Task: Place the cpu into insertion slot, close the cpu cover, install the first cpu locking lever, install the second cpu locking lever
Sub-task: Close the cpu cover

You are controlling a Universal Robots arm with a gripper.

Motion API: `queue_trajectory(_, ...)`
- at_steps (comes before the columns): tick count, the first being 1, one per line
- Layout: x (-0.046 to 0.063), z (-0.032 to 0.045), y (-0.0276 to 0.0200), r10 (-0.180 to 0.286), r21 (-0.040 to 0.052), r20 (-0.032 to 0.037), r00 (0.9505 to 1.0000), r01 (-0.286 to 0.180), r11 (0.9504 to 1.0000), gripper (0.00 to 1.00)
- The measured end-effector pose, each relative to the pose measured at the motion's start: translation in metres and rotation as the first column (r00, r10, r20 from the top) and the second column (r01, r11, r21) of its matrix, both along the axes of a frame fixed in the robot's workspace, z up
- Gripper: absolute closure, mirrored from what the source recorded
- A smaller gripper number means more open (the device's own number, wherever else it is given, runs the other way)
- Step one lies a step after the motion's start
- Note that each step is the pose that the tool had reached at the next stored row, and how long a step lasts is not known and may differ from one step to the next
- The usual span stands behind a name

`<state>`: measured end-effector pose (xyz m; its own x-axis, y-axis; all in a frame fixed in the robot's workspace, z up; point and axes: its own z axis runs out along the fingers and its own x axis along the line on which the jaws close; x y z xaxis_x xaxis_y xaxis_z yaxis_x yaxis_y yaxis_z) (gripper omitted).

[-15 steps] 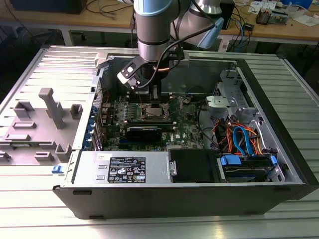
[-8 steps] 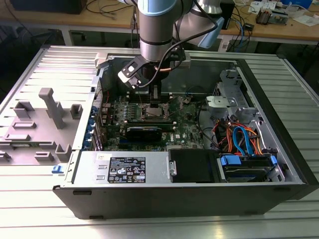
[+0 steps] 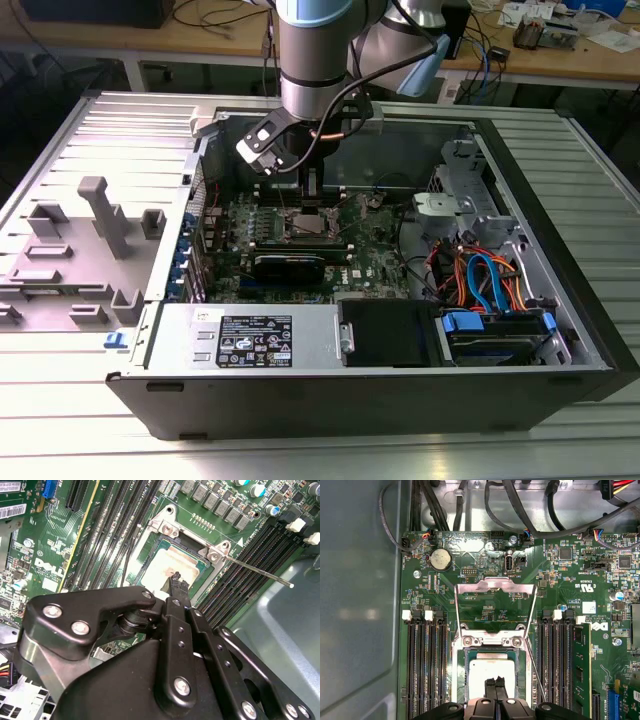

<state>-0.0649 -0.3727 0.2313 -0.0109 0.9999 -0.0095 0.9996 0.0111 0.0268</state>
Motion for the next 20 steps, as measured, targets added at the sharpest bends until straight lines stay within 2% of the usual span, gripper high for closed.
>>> queue_trajectory(20,0.0023,0.0016,0.0000,0.000,0.0000,0.0000,1.0000,0.000,1.0000,0.89)
